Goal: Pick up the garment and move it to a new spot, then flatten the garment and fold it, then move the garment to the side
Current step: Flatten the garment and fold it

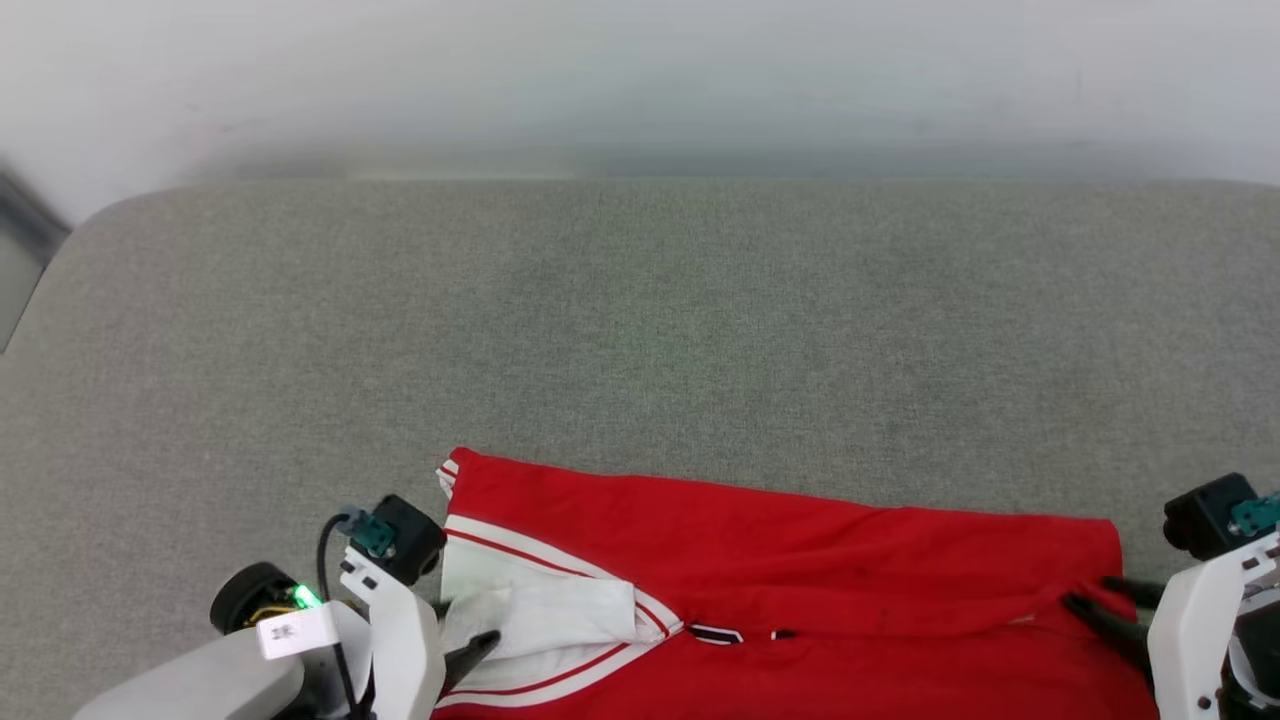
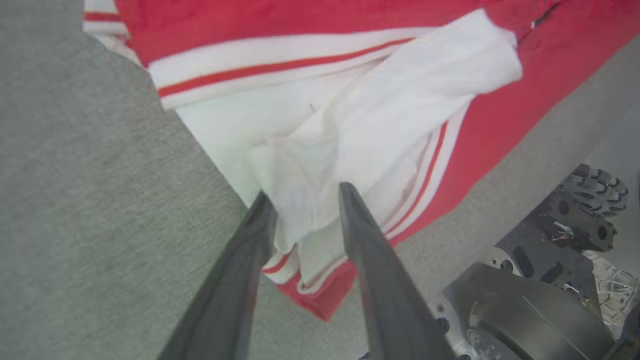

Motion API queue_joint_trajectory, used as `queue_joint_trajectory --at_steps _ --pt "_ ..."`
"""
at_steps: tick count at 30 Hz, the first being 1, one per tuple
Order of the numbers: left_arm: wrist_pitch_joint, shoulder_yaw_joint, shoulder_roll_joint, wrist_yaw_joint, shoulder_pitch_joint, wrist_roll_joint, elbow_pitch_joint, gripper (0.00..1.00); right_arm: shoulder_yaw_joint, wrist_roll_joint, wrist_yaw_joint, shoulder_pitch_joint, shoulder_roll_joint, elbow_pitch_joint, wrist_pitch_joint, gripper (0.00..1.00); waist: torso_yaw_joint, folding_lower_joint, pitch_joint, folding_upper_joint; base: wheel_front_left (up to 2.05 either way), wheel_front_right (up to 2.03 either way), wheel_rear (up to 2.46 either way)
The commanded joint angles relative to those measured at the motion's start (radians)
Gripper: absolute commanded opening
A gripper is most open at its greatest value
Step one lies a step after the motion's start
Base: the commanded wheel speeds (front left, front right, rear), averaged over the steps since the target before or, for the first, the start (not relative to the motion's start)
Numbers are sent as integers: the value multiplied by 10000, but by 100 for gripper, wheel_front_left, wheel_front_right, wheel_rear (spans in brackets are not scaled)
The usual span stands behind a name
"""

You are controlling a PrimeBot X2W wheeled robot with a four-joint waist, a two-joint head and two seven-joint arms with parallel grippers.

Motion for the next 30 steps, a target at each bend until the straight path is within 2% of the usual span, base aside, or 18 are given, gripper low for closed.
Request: queue_joint_trajectory --at_steps 1,5,10,14,19,21,26,30 --pt "-213 70 76 76 138 117 -55 100 -107 32 -3 189 13 -123 -83 100 -10 1 -118 0 0 0 0" --pt "-1739 588 192 755 282 625 -337 100 -868 133 -3 437 -210 -790 -266 100 -13 1 -392 0 0 0 0" --pt "-3831 1318 175 2162 693 1186 -442 100 -2050 208 -3 805 -335 -1338 -324 100 -47 1 -504 0 0 0 0" --pt "-5063 1749 -24 3171 1039 1606 -313 100 -2952 328 -3 1054 -17 -1013 -345 100 1 1 -451 0 0 0 0" --pt "-5511 2643 -371 4241 1596 2332 -264 100 -3777 803 -2 1367 365 -342 -102 100 142 1 -311 0 0 0 0" --pt "-5528 3374 -632 4572 1840 2923 -463 100 -3915 1001 -3 1468 517 -121 77 100 191 1 -250 0 0 0 0" --pt "-5526 4999 -1279 5069 3047 4325 -919 100 -4076 1441 -3 1699 940 237 675 100 296 1 -154 0 0 0 0" --pt "-5528 6326 -1971 5203 3963 5340 -1257 100 -4059 1528 -3 1826 1240 565 966 100 379 1 -79 0 0 0 0"
